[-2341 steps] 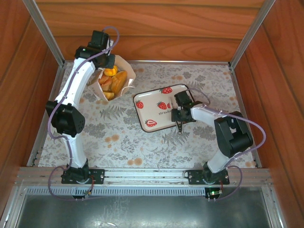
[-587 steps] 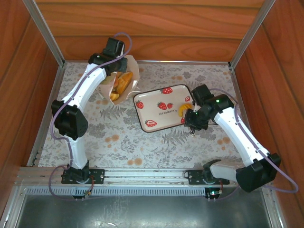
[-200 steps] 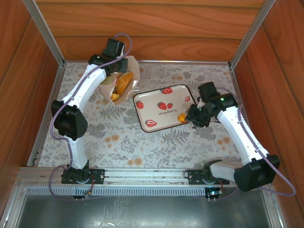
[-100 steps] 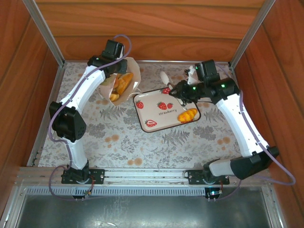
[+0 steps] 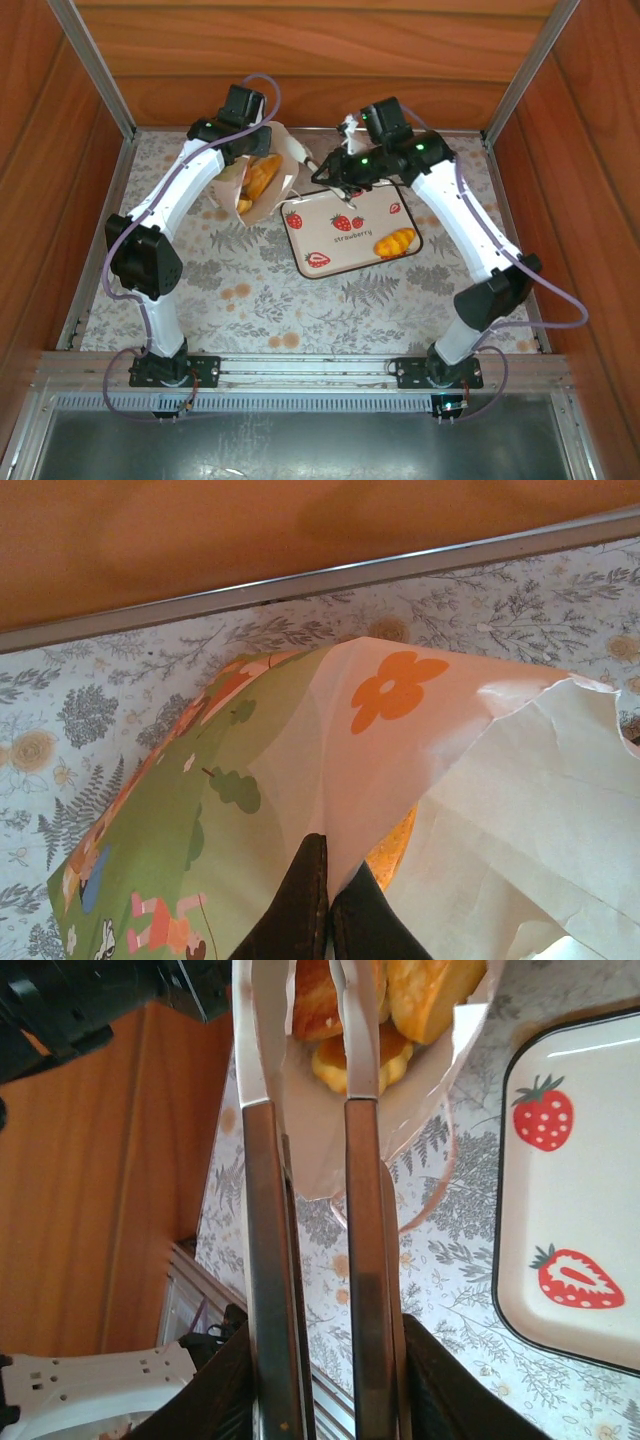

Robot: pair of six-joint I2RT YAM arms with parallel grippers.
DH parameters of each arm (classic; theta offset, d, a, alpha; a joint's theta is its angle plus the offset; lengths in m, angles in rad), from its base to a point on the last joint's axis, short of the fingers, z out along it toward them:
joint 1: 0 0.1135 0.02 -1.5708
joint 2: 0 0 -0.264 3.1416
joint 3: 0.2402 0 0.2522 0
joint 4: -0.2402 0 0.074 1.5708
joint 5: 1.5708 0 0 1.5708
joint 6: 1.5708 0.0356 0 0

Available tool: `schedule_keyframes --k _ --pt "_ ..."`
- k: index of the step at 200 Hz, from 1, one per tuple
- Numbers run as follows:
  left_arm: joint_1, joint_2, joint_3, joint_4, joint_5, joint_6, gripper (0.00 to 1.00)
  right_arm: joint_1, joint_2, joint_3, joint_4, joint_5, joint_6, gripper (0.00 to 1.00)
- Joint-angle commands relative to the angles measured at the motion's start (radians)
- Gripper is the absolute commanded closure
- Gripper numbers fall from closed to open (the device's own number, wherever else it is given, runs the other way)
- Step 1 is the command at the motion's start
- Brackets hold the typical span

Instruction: Take the fake bread out of the paper bag

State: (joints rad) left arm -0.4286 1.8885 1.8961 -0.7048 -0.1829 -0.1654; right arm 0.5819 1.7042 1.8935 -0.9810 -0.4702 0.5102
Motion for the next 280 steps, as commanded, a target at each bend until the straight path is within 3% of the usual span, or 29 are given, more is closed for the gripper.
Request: schedule_keyframes --k 1,110,280 --pt "-0.008 -0.028 0.013 0.001 -0.013 -0.01 1.0 0.031 0.055 0.037 -0.01 -0.048 -0.029 0.65" --pt "-0.008 -0.035 0.008 0.001 -0.017 0.0 1.0 0.076 0.327 0.209 -0.021 -0.129 -0.029 0.65" --pt "-0.016 -0.043 -0.015 0.004 -0.004 -0.012 1.0 0.083 0.446 0.186 0.06 -0.175 0.037 0.6"
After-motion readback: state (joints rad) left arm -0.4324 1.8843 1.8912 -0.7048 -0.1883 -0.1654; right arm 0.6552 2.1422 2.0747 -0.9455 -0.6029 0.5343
